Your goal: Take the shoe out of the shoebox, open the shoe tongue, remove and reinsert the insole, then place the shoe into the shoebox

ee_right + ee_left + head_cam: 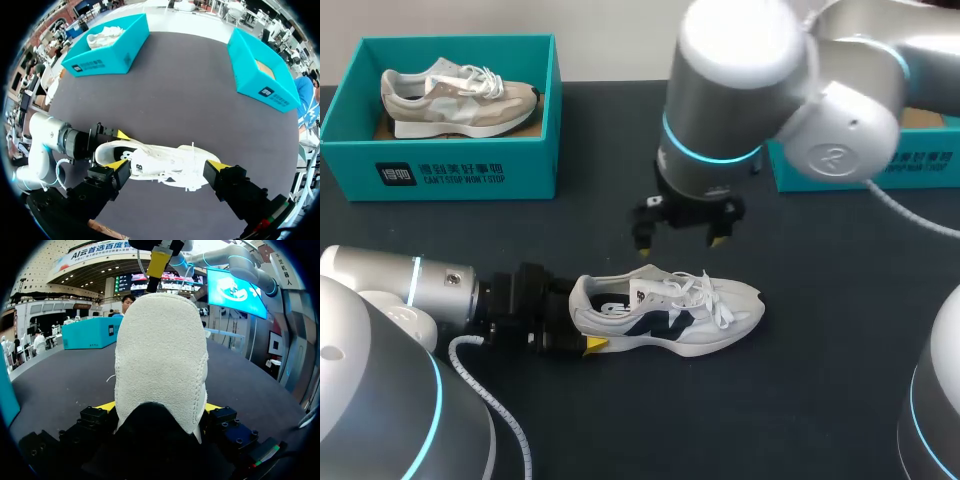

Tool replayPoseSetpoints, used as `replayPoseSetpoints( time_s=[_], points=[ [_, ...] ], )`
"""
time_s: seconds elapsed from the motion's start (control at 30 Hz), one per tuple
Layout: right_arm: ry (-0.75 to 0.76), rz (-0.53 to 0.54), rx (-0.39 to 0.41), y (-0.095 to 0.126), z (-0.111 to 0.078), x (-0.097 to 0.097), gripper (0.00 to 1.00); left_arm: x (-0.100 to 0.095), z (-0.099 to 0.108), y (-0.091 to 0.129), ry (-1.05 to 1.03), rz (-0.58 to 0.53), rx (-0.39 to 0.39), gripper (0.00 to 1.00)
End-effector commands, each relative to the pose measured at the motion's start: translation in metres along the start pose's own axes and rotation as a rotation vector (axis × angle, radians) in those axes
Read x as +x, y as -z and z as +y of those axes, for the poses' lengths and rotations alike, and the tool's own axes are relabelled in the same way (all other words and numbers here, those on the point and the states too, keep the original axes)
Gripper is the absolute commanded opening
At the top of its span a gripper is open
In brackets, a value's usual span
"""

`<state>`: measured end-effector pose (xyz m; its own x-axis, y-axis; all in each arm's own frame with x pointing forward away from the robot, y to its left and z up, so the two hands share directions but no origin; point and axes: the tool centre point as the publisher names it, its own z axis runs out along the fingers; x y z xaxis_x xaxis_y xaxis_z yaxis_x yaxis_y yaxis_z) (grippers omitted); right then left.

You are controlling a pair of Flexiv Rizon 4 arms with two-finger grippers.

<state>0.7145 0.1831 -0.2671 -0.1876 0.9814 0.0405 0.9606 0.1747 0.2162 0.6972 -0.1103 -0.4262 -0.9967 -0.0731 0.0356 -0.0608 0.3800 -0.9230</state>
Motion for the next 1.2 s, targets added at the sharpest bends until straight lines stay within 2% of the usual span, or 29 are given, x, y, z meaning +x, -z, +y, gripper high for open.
replayPoseSetpoints(
  time_s=[0.03, 0.23, 0.47, 0.53, 1.2],
  points=[
    [-0.015, -0.045, 0.067, -0.032, 0.003, 0.053, 1.0, -0.001, 0.006, -0.003, 0.0, 0.001, -0.002, 0.0],
    [-0.052, -0.029, 0.08, -0.047, -0.009, 0.068, 1.0, -0.001, 0.006, -0.003, 0.0, 0.001, -0.002, 0.0],
    [-0.101, -0.036, 0.119, -0.061, -0.025, 0.068, 1.0, -0.001, 0.006, -0.003, 0.0, 0.001, -0.002, 0.0],
    [-0.104, -0.061, 0.178, -0.064, -0.029, 0.065, 1.0, -0.001, 0.006, -0.003, 0.0, 0.001, -0.002, 0.0],
    [-0.104, -0.061, 0.178, -0.064, -0.029, 0.065, 1.0, -0.001, 0.006, -0.003, 0.0, 0.001, -0.002, 0.0]
  ],
)
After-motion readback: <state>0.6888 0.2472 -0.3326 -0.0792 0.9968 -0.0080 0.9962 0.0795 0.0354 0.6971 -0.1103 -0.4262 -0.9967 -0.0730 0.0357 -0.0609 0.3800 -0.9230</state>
